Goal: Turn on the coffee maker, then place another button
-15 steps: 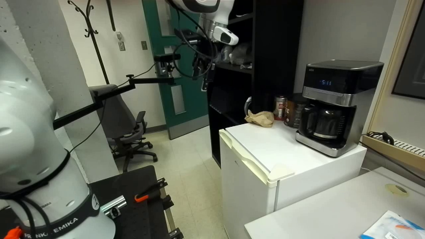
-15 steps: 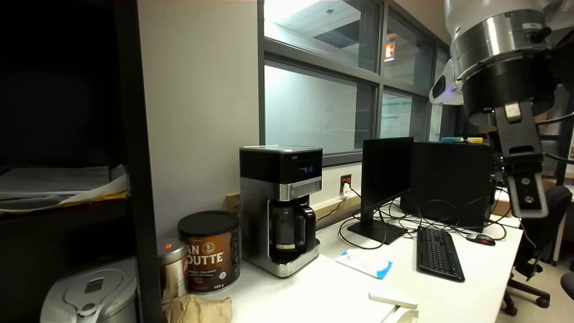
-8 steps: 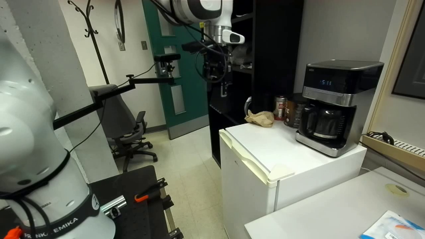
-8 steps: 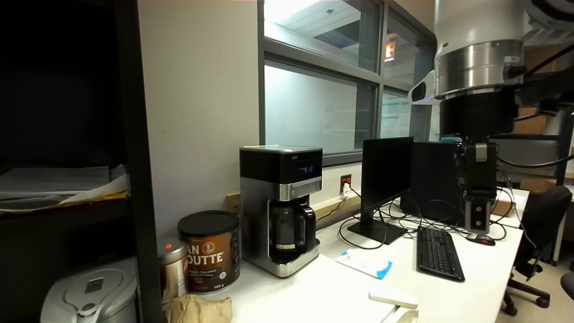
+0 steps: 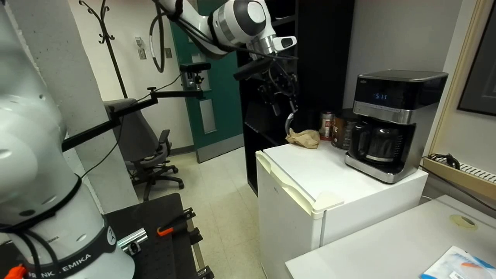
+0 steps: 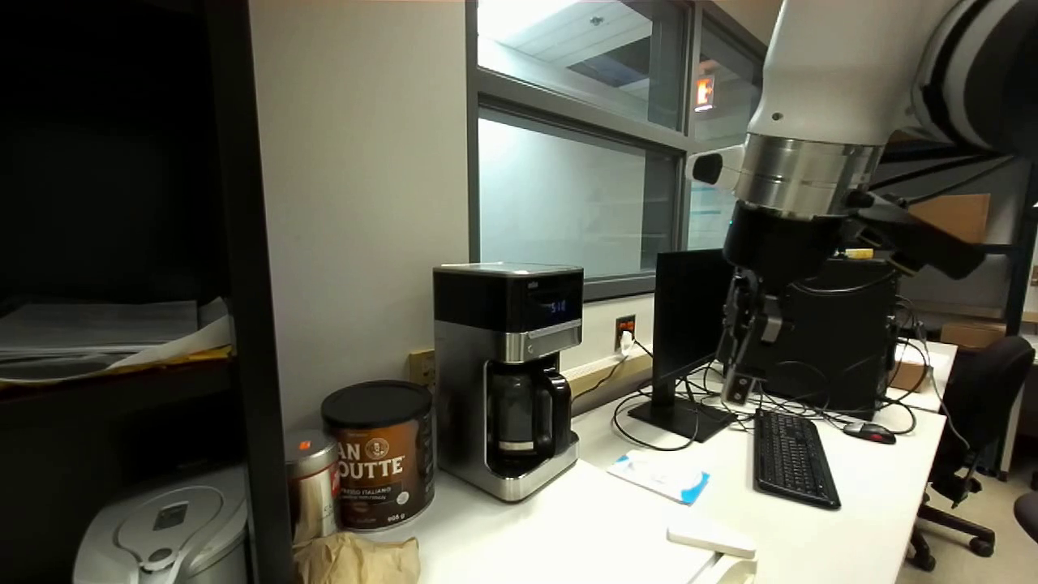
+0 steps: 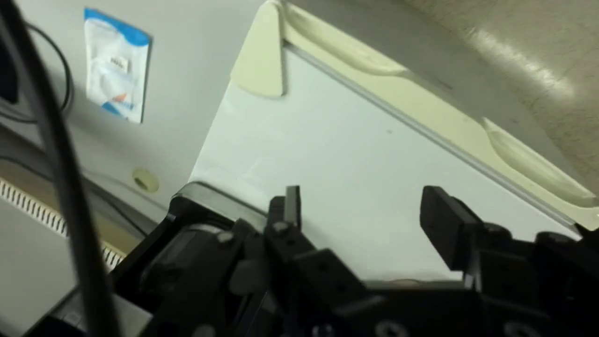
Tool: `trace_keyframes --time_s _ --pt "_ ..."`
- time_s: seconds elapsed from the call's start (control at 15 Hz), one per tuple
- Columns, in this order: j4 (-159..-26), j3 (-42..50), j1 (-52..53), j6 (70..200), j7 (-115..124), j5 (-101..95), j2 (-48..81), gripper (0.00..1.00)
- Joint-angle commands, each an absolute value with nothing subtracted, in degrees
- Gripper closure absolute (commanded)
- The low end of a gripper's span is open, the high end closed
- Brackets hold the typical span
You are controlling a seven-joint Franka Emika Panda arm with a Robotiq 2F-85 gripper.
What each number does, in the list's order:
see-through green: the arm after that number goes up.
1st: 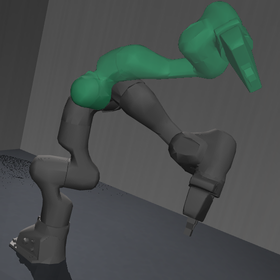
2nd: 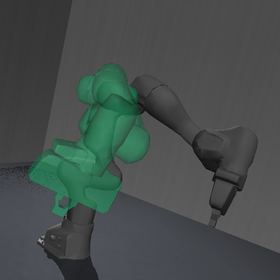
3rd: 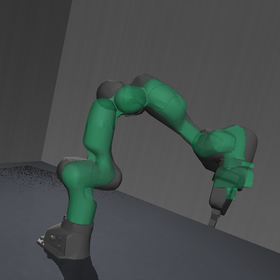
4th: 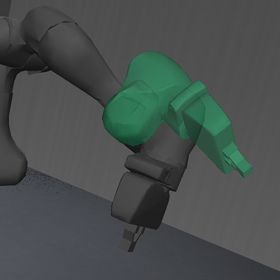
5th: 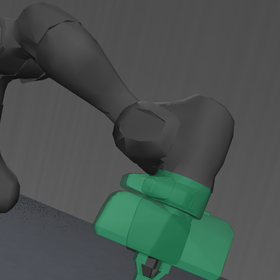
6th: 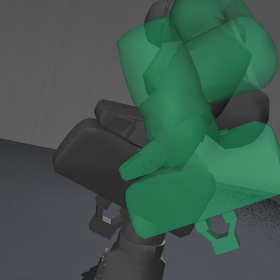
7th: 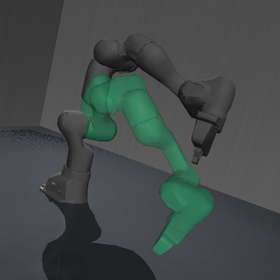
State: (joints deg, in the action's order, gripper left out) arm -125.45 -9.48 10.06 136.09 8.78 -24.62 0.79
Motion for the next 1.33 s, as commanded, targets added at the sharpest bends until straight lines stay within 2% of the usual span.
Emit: trace_keyframes --time_s 0.0,0.27,0.33,0.8,1.27 --pt "-124.96 -8.13 9.26 144.77 14.46 -39.94 3.79 0.63" --pt "-122.21 -4.19 10.03 150.20 24.92 -59.50 5.63 0.94" --pt "-120.87 -3.13 10.44 150.78 28.37 -64.55 6.29 0.99" --pt "-113.73 -1.80 11.72 148.22 57.37 -96.18 13.52 1.00" --pt "-109.09 -2.11 12.45 144.05 69.08 -105.00 22.49 1.00"
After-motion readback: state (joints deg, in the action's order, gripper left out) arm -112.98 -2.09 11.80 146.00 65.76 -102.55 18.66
